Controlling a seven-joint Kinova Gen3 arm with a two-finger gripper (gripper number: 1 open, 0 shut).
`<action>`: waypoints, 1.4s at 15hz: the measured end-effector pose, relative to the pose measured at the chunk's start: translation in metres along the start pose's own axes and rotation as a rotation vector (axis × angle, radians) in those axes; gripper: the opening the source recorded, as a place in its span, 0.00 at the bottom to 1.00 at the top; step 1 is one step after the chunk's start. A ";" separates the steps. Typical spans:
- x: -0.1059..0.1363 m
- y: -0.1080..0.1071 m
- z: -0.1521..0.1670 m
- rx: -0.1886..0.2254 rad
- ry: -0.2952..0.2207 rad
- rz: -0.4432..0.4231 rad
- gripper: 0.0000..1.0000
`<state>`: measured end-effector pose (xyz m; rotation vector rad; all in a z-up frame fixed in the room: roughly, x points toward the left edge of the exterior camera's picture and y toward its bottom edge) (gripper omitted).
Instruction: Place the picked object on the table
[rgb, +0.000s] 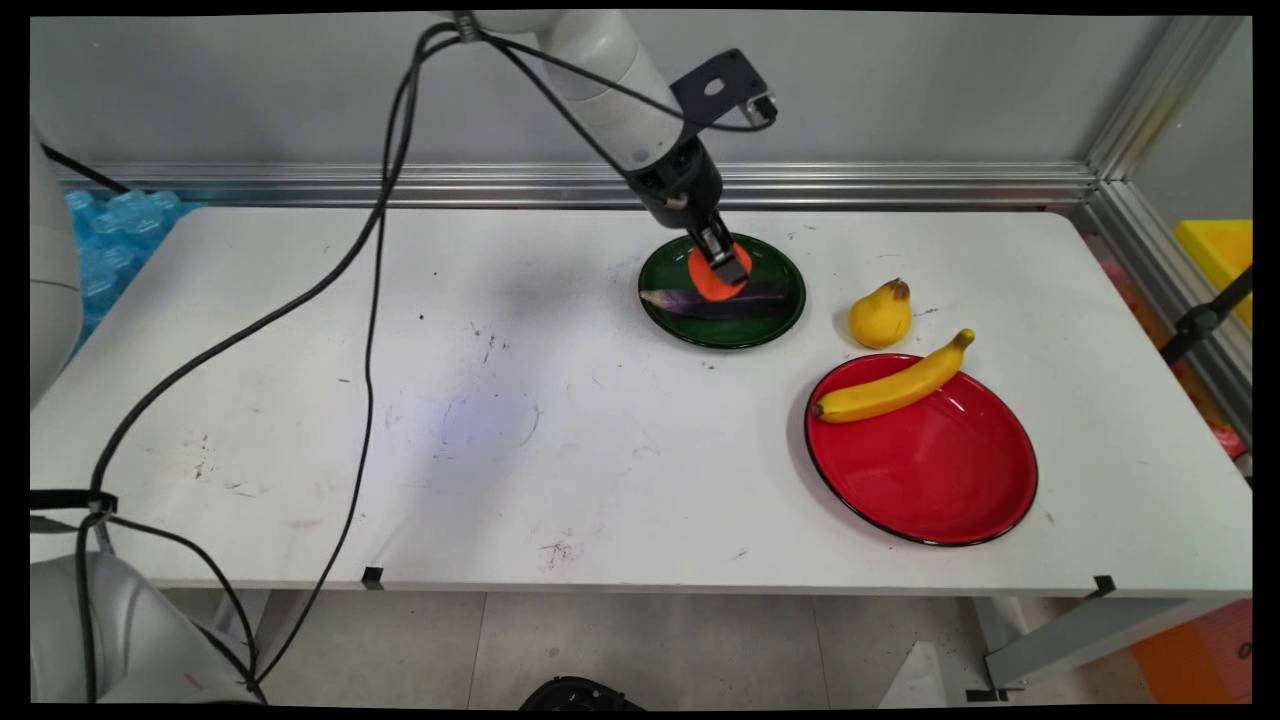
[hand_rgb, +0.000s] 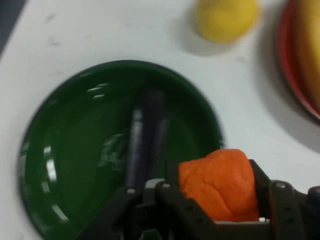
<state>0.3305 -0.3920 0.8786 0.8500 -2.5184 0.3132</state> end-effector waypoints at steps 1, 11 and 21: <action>-0.002 0.008 -0.005 -0.022 0.002 0.044 0.00; -0.021 0.061 0.024 -0.150 -0.016 0.338 0.00; -0.032 0.076 0.085 -0.178 -0.062 0.397 0.00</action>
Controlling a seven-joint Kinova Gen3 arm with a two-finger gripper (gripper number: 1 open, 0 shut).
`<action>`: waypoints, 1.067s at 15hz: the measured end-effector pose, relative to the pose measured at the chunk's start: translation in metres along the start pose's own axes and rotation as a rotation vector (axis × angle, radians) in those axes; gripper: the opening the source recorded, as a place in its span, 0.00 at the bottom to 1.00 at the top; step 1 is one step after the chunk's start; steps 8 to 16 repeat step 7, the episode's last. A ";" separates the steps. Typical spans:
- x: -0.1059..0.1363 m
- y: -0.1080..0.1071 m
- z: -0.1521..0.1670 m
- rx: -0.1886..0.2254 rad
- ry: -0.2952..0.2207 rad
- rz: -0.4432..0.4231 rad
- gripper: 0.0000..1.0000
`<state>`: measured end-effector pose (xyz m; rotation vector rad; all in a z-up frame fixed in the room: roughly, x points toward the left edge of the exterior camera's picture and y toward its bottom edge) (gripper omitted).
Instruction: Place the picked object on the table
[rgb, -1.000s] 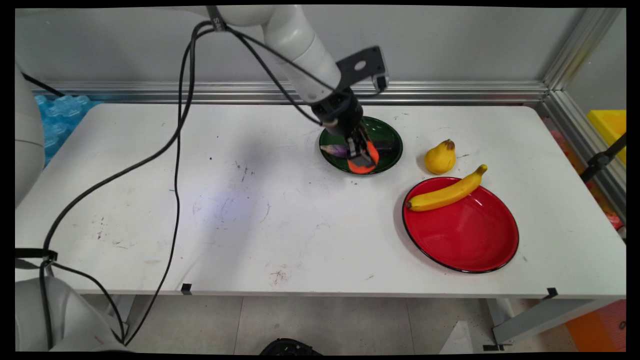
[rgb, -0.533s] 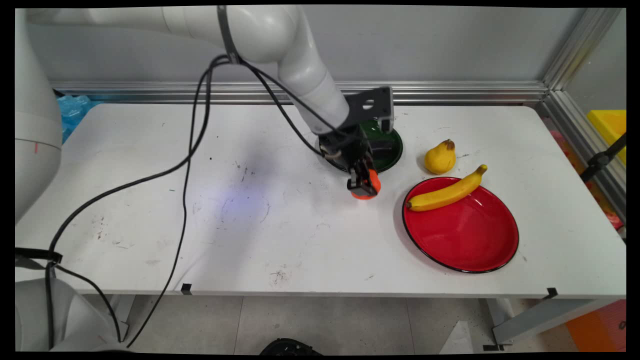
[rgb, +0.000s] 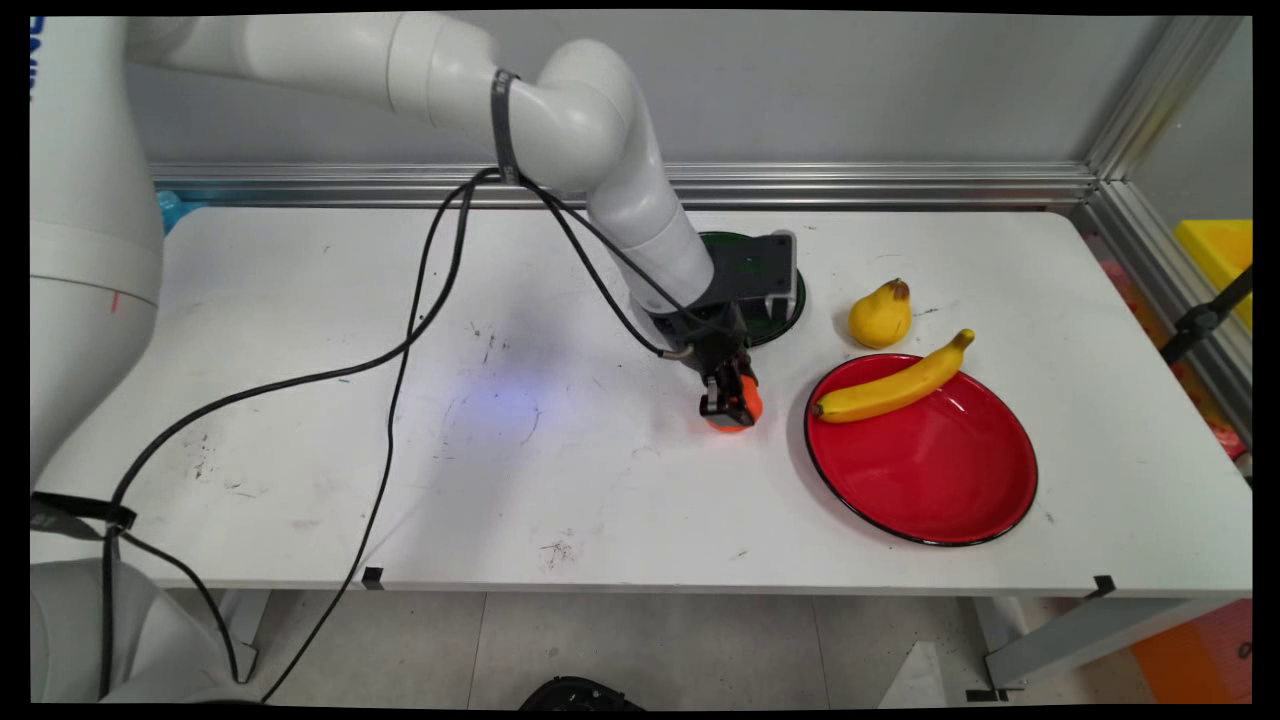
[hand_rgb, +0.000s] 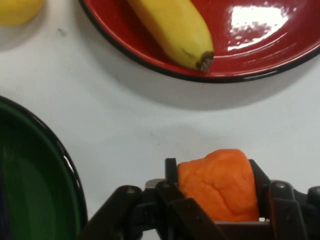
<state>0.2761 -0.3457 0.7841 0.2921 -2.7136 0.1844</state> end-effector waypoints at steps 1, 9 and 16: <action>-0.001 0.000 0.004 -0.001 -0.002 0.004 0.00; -0.002 0.001 0.012 -0.008 0.003 0.035 1.00; -0.002 0.001 0.012 -0.008 0.003 0.035 1.00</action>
